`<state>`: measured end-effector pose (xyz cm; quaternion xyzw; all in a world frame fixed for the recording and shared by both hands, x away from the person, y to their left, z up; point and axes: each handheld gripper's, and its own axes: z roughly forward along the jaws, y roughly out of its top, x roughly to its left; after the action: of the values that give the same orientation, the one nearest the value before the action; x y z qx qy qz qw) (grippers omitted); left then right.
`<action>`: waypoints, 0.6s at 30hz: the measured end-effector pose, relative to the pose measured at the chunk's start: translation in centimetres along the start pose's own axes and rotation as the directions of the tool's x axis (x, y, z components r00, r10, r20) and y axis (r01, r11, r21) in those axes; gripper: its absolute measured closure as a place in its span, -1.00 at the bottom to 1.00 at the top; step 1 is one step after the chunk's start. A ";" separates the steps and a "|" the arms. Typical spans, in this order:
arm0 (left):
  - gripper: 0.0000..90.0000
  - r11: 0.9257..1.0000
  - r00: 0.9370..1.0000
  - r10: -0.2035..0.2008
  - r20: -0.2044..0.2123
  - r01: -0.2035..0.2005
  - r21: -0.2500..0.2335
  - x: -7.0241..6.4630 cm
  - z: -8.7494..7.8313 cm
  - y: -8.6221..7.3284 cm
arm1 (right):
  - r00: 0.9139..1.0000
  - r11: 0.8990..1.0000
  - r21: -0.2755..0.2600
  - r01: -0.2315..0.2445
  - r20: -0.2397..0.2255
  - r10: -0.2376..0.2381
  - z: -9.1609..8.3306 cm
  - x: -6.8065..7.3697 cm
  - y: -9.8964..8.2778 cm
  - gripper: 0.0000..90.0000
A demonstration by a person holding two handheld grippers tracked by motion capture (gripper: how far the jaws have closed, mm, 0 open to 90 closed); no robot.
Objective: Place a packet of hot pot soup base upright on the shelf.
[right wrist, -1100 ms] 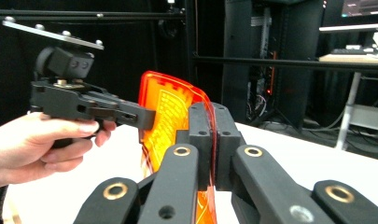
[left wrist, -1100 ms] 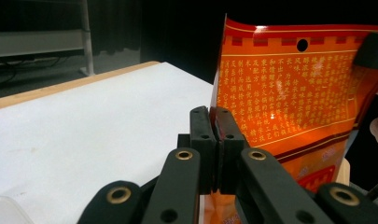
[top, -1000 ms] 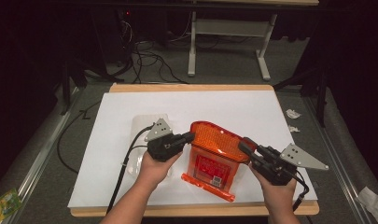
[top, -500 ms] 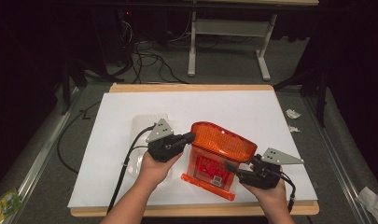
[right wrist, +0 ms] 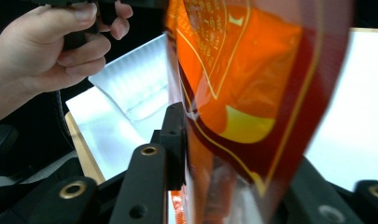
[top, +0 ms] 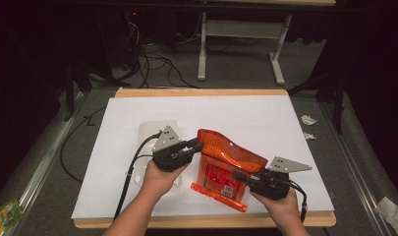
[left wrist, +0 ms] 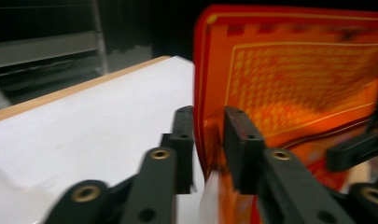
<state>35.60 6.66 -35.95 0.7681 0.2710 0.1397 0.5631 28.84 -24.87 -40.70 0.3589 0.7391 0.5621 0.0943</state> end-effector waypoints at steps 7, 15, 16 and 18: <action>-0.02 1.000 0.987 -0.002 -0.160 0.005 0.019 2.3 -3.5 -1.6 | 1.000 1.000 0.001 -0.004 0.005 0.004 0.0 0.1 0.0 0.60; -0.15 0.997 0.956 -0.051 -0.287 0.065 0.038 6.0 -9.4 -4.2 | 1.000 1.000 0.005 0.001 0.007 -0.002 0.0 0.2 0.0 0.59; -0.15 0.997 0.952 -0.055 -0.301 0.070 0.039 6.3 -10.0 -4.6 | 1.000 1.000 0.005 0.002 0.007 -0.002 0.0 0.2 0.0 0.60; -0.16 0.996 0.942 -0.058 -0.329 0.079 0.050 6.9 -11.0 -5.6 | 1.000 1.000 0.006 0.004 0.007 -0.004 0.0 0.3 0.0 0.59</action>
<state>34.06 20.52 -38.22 0.7415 0.3915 0.2372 0.4906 28.63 -24.74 -40.61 0.3597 0.7412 0.5584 0.0968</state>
